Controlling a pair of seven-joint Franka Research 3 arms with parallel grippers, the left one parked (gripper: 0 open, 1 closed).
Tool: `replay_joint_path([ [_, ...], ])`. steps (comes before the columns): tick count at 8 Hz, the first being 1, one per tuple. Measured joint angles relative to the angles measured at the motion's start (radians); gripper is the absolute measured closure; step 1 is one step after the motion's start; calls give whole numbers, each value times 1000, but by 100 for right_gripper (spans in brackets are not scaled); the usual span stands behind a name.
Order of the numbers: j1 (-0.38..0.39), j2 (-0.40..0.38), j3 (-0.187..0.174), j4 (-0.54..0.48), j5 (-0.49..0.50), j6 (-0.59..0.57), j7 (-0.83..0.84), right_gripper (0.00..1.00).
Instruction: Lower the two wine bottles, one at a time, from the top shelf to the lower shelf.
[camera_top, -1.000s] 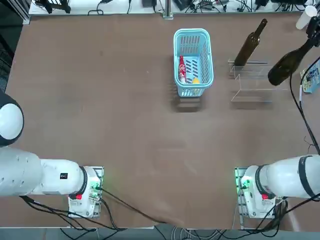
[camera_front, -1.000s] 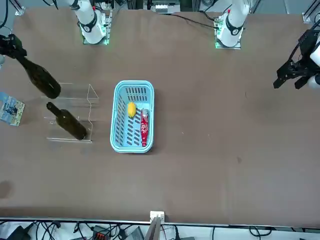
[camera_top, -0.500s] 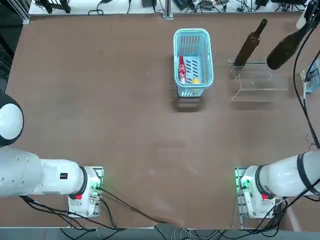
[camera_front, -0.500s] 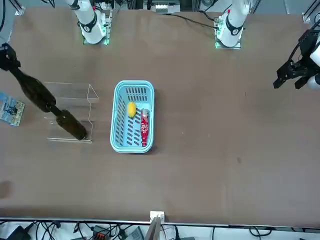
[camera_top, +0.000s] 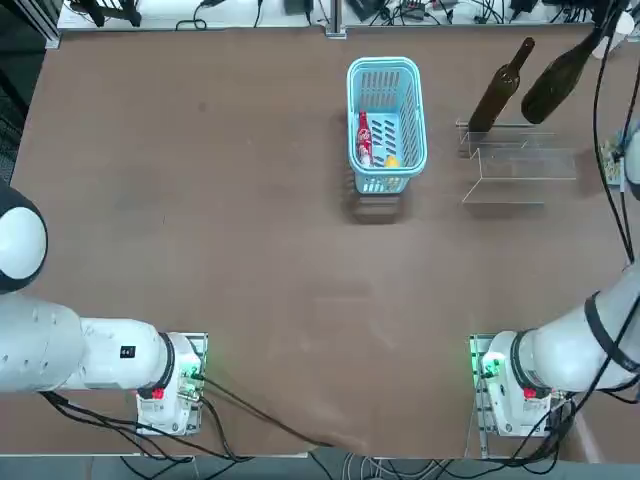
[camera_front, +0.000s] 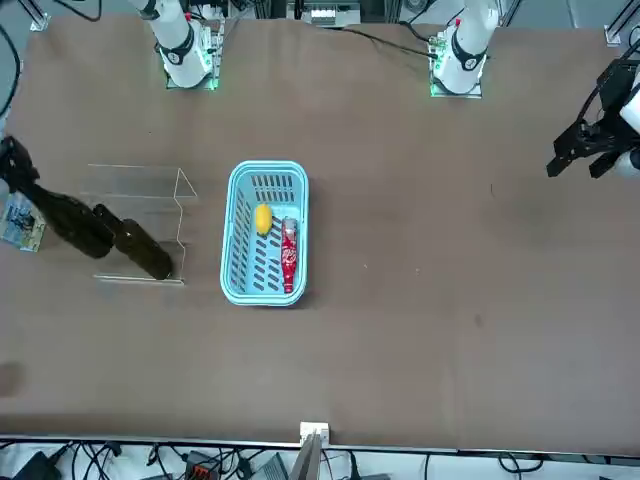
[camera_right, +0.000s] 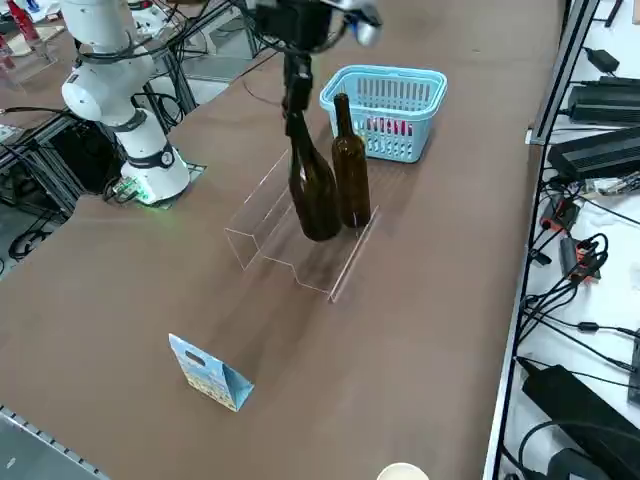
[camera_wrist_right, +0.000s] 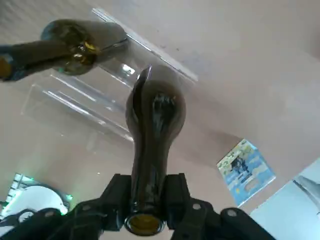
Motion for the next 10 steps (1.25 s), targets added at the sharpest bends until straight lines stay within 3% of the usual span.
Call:
replay_joint_path([
  [3, -2, 127, 0, 109, 4, -21, -23, 60],
  [10, -6, 187, 0, 118, 4, -2, -28, 60],
])
